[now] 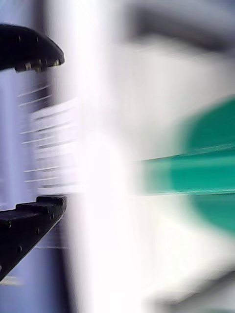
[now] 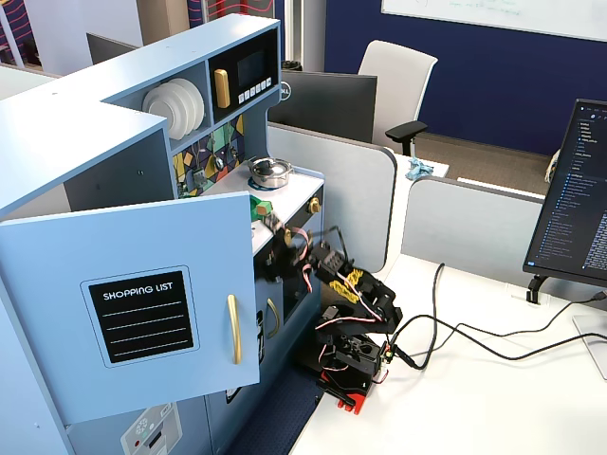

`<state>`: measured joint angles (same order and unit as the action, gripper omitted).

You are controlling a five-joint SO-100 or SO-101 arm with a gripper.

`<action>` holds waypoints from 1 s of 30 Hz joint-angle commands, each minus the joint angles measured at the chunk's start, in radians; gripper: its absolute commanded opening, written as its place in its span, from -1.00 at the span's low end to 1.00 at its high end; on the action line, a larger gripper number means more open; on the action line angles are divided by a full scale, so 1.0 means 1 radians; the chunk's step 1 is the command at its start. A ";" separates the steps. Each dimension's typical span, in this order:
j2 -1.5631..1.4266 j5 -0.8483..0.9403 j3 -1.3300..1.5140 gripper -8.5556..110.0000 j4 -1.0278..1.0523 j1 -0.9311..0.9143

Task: Pick up the green pineapple from the left cabinet and place it in the green recipient

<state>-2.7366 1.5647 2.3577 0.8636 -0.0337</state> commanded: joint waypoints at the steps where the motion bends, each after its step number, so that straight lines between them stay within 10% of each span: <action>1: -0.117 -0.032 0.285 -0.53 -0.009 -0.006; 14: -0.278 -0.313 0.638 -0.63 0.190 0.026; 30: -0.353 0.094 0.638 -0.78 0.515 -0.041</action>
<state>-3.0833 1.5232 2.9943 1.2885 -0.0568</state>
